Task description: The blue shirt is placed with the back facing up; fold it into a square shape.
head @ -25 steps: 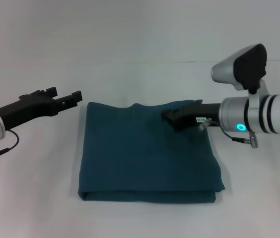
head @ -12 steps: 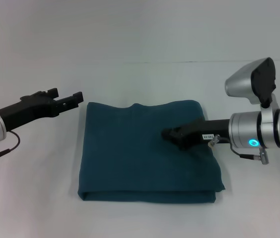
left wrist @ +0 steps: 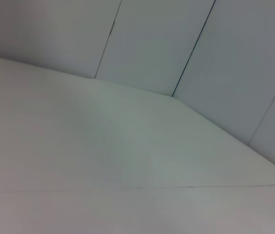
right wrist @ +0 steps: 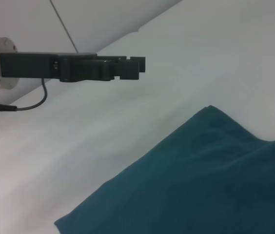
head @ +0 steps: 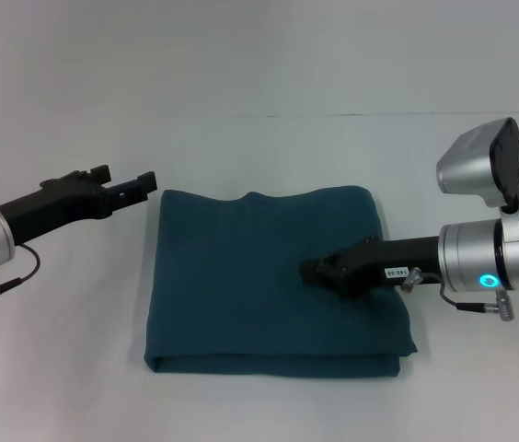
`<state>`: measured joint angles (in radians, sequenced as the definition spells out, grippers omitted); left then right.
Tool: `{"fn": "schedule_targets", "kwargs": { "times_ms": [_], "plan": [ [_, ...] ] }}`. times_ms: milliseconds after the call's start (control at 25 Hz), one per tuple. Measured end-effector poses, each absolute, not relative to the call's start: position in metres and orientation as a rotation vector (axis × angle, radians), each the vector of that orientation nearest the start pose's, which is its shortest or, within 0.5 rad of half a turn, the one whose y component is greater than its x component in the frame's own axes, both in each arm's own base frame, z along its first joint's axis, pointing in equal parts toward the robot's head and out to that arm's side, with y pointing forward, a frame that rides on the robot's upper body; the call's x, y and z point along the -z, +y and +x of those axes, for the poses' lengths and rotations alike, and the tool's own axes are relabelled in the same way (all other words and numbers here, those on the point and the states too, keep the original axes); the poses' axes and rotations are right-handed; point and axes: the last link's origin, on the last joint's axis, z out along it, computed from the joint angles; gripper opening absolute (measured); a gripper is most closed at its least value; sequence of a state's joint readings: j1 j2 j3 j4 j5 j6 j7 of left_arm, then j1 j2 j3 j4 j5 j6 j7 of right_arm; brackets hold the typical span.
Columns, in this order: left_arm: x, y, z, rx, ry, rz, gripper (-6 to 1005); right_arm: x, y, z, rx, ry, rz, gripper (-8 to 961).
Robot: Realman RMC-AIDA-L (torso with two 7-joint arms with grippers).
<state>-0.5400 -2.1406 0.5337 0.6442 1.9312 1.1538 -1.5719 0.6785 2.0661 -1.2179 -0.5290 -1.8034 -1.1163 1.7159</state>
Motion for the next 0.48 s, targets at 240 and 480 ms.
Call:
{"fn": "schedule_targets", "kwargs": {
  "times_ms": [240, 480],
  "plan": [
    [-0.0068, 0.3726, -0.2926, 0.729, -1.036, -2.171, 937, 0.0715, 0.3688, 0.2295, -0.347, 0.904, -2.763, -2],
    [-0.0064, 0.3727, -0.2924, 0.728, -1.036, -2.170, 937, 0.0779, 0.3685, 0.2337, -0.272, 0.895, -2.760, -2]
  ]
}}
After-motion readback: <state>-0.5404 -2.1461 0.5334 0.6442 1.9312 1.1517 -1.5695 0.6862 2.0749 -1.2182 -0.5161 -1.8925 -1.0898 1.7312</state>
